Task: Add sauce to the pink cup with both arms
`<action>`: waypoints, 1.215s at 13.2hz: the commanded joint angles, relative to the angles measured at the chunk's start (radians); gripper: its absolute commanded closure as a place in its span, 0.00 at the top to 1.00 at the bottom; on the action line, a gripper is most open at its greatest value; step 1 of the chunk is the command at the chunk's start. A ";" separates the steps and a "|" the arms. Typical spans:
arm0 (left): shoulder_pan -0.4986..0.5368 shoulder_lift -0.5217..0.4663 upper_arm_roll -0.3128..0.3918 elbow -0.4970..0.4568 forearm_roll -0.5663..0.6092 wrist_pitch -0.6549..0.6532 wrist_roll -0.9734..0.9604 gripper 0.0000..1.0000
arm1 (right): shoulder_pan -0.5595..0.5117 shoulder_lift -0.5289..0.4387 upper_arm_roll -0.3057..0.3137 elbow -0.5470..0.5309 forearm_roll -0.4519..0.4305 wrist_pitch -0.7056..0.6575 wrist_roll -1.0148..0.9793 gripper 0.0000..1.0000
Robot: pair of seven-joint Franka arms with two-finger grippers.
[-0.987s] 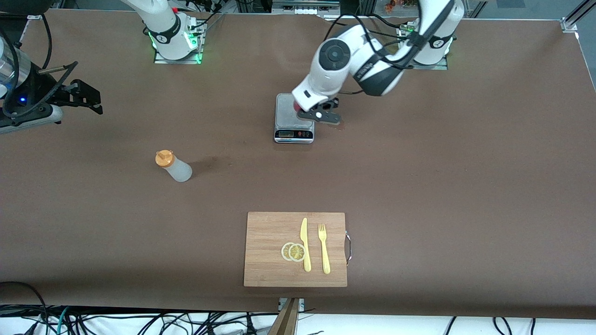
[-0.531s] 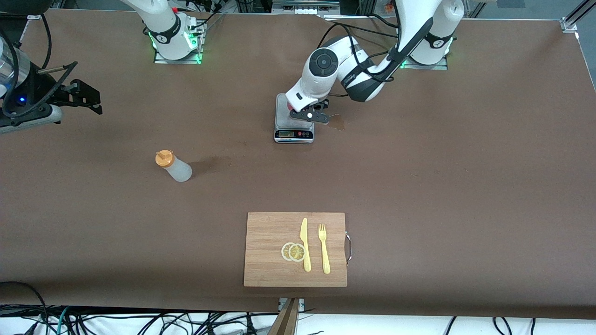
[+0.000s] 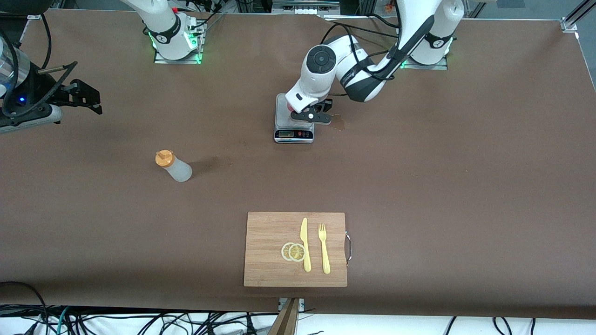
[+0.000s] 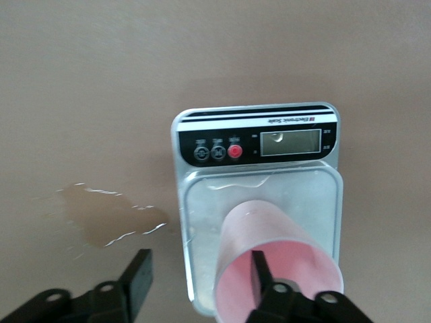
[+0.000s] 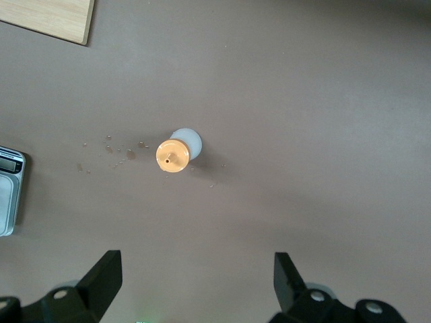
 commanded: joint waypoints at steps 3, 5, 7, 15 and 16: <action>0.006 -0.086 -0.004 0.224 -0.025 -0.397 -0.013 1.00 | -0.002 0.002 -0.004 0.015 -0.012 -0.019 -0.011 1.00; 0.047 -0.086 -0.004 0.336 -0.030 -0.584 0.051 1.00 | -0.004 0.005 -0.005 0.012 -0.013 -0.018 -0.006 1.00; 0.102 -0.093 -0.004 0.408 -0.029 -0.705 0.121 1.00 | -0.008 0.006 -0.005 0.015 -0.013 -0.008 -0.006 1.00; 0.368 -0.161 -0.001 0.528 -0.029 -0.806 0.455 1.00 | -0.001 0.006 -0.004 0.015 -0.013 -0.013 -0.011 1.00; 0.395 -0.168 0.001 0.528 -0.029 -0.807 0.481 1.00 | -0.001 0.006 -0.004 0.015 -0.013 -0.014 -0.011 1.00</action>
